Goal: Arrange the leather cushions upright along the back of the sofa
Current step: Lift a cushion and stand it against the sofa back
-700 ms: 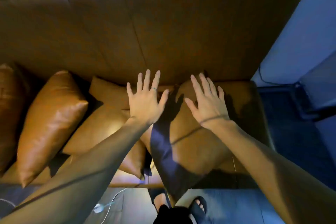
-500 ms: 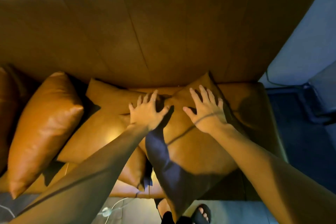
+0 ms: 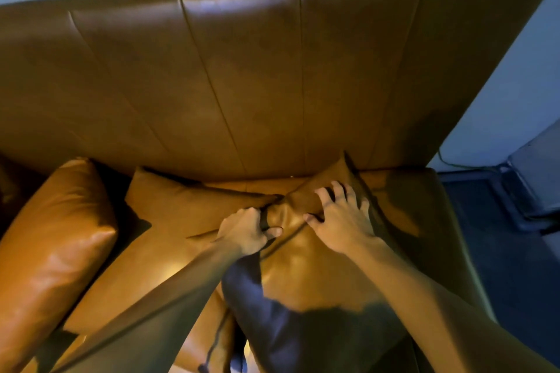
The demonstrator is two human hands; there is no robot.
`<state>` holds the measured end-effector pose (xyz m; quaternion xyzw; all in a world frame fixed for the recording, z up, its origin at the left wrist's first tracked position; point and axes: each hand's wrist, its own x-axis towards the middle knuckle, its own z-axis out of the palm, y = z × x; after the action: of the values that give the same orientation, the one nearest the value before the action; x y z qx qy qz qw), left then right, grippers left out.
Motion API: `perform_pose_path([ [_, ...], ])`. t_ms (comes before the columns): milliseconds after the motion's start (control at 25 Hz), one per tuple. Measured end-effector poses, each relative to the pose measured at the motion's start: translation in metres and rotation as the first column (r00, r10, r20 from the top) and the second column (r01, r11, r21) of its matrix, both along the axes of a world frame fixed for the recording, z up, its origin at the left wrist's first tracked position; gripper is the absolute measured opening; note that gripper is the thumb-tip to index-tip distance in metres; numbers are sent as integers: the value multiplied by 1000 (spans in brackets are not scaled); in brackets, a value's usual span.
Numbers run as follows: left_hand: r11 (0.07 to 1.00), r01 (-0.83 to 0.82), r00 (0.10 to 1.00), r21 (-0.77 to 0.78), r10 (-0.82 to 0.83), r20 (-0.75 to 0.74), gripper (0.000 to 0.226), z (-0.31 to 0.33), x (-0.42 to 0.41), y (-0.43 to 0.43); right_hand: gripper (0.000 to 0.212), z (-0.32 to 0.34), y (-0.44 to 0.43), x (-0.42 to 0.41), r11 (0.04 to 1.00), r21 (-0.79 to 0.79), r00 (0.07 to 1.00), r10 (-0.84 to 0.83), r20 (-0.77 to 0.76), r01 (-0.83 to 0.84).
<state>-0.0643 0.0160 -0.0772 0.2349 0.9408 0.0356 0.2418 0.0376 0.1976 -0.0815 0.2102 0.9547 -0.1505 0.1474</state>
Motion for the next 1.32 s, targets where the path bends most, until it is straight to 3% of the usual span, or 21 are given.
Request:
perform_pose_path([
  [120,999,24,992,37,-20,-122,40,1,11,3,59,15,14,3,992,30,992,122,-12,-121],
  [280,977,138,956,162,-89,-278,35,28,20,29,87,46,40,1,954,69,954,285,95,-292],
  [440,875,396,846,279,-229,-482,29,73,28,92,91,87,79,-4,969,116,974,209,90,-219],
  [600,781,508,775,363,-231,-588,22,101,28,145,82,134,127,-1,953,230,980,190,61,-199],
  [920,770,501,763,396,-176,-622,24,110,6,217,91,151,193,-5,967,248,998,53,-17,-47],
  [1080,857,351,897,376,-193,-397,41,113,-39,229,91,136,215,6,989,137,994,-40,-97,53],
  [1200,894,349,922,280,-275,-272,61,119,-74,213,81,123,231,18,985,81,962,-127,-242,150],
  [1320,919,167,968,358,-83,-238,77,118,-82,190,72,114,242,20,942,-43,873,-326,-364,334],
])
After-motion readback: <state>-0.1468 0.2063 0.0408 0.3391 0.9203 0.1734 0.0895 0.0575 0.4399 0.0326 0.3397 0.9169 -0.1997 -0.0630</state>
